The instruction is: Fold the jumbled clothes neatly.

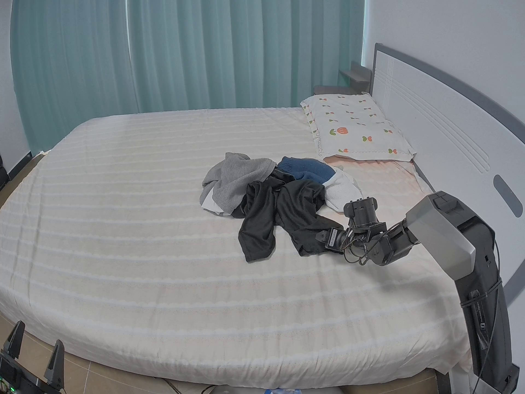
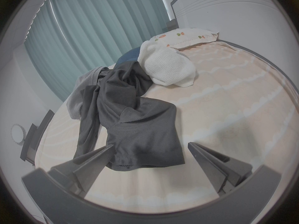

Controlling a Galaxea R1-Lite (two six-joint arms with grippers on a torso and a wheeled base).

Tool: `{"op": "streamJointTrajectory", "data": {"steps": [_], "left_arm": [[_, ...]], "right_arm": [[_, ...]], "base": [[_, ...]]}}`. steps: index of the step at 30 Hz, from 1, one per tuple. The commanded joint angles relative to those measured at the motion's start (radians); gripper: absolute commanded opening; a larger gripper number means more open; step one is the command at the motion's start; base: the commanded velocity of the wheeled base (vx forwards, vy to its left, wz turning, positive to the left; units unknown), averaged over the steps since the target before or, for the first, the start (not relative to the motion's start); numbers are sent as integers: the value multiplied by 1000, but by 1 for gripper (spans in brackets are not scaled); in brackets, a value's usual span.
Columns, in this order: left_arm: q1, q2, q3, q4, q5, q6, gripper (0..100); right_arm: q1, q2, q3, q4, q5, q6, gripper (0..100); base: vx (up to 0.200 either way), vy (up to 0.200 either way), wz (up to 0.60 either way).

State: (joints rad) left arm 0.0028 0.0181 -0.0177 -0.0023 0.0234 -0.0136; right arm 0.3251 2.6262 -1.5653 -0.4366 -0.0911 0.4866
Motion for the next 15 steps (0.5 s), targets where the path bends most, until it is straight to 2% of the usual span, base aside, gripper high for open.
{"op": "streamJointTrajectory", "data": {"steps": [1,15], "left_arm": [[0,-18,16,1,1,0,100],[0,-18,18,-1,1,0,100]], "right_arm": [[3,29,-42,4,-1,-2,100],[-8,110,-144,15,-4,-3,100]], "base": [[0,0,0],[0,0,0]]}}
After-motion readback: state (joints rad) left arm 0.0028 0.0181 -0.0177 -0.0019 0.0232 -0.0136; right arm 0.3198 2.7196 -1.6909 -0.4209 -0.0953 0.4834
